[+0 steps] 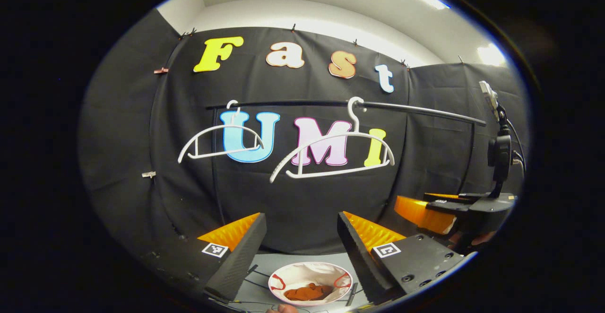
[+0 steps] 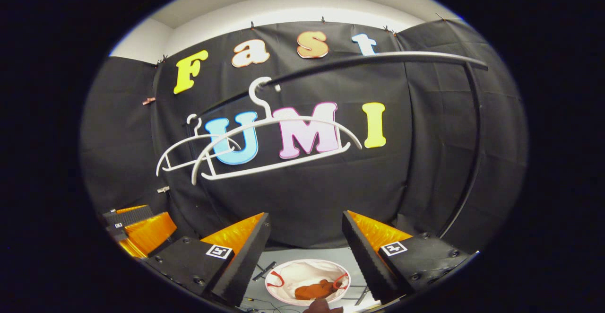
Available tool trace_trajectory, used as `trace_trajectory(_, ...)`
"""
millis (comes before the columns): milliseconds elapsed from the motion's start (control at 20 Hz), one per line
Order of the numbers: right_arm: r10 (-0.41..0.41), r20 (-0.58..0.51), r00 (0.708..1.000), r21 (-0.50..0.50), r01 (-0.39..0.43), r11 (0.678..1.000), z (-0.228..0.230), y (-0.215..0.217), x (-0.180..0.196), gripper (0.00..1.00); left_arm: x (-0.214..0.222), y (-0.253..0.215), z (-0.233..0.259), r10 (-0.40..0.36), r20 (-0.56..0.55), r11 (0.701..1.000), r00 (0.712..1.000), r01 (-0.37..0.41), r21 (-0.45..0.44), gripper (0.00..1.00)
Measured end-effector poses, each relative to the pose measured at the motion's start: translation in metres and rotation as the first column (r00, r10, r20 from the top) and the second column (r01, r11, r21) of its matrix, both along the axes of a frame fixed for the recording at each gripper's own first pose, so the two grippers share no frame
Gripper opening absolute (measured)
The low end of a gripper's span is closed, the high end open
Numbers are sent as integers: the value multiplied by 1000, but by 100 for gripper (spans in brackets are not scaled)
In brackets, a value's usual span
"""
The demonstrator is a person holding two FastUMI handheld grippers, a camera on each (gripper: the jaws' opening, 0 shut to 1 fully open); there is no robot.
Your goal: Grasp the clothes on the hanger with both hands and then place them into the laundry hamper below.
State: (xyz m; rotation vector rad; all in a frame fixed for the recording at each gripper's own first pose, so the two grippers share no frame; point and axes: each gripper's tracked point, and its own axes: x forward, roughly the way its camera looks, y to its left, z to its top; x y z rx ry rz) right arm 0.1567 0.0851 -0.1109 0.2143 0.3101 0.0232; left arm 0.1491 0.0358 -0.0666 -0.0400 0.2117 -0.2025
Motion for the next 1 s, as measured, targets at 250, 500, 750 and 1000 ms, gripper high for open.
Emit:
trace_trajectory(250, 27, 92, 995, -36, -24, 999, 49, 3, -15, 97, -31, -7, 35, 5, 64, 1000, 998, -5, -5, 92)
trace_trajectory(500, 35, 141, 989, -43, -29, 999, 80, -2, -32, 97, -53, -9, 57, 14, 100, 1000, 995, -13, -12, 95)
trace_trajectory(750, 24, 231, 973, -54, -12, 998, 118, -8, -48, 97, -74, -12, 78, 15, 133, 1000, 991, -14, -14, 95)
trace_trajectory(1000, 22, 269, 963, -49, -9, 999, 138, -7, -62, 97, -79, -12, 90, 16, 160, 1000, 987, -14, -19, 95)
